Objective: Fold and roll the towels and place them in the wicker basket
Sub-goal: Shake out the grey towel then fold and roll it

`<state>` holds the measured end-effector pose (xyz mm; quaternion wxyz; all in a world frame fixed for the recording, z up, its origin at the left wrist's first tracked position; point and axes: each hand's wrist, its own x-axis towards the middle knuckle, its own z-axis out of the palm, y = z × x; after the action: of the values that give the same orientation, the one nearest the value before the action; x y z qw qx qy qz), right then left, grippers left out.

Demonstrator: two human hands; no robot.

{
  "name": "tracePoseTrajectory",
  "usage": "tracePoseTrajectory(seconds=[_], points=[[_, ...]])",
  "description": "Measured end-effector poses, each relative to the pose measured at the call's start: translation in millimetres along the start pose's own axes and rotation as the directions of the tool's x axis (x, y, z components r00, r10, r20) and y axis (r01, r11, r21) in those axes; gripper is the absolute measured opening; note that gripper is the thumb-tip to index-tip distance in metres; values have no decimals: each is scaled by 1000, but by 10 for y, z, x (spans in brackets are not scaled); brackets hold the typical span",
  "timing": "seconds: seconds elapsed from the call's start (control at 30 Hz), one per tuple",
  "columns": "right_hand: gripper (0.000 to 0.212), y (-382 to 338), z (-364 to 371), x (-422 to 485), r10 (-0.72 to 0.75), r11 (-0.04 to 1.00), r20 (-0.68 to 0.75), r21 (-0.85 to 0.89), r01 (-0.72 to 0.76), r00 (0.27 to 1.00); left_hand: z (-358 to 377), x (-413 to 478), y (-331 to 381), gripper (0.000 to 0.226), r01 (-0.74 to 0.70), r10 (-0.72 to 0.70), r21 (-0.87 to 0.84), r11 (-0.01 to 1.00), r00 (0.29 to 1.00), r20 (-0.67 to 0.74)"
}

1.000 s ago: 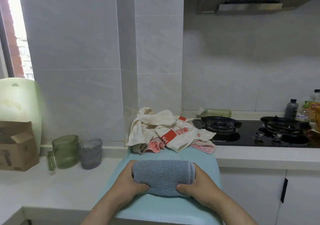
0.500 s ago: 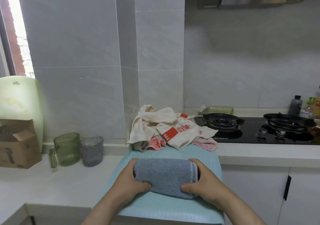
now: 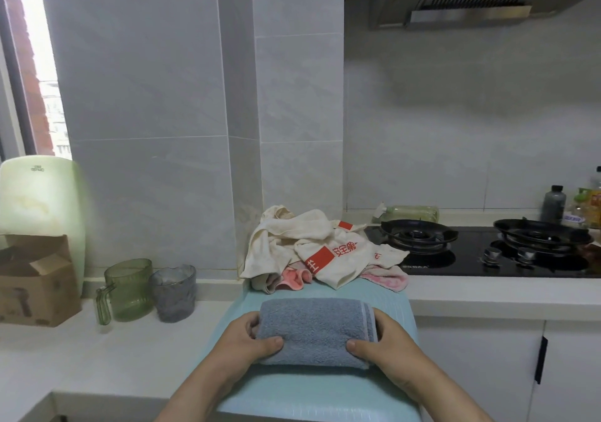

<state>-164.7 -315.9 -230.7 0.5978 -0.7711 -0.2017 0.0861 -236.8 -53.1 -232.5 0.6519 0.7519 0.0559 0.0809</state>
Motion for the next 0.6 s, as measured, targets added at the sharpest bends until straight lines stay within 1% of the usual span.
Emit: tracePoseTrajectory(seconds=[0.07,0.17,0.23,0.37,0.47,0.53,0.6], points=[[45,13,8,2,1,1000,8,-19,0,1000,-21,-9,-6,61,-4,4,1,1000,1000,24],[45,16,22,-7,-13,998,-1,-59,13,1000,-25,-13,-25,62,-24,20,72,997,999,48],[45,2,32,-33,-23,993,20,-113,25,1000,-10,-30,-35,64,-34,30,126,991,999,38],[56,-54,15,-76,8,978,102,-208,14,995,21,-78,-21,67,-50,46,213,976,999,24],[65,-102,2,-92,37,961,131,-276,1,991,31,-86,-13,64,-62,59,223,973,998,18],[64,-93,9,-95,38,960,116,-279,-4,993,34,-80,-15,64,-68,66,237,969,998,19],[57,-60,15,-83,24,966,72,-259,-5,997,24,-60,-22,62,-68,67,246,967,998,13]])
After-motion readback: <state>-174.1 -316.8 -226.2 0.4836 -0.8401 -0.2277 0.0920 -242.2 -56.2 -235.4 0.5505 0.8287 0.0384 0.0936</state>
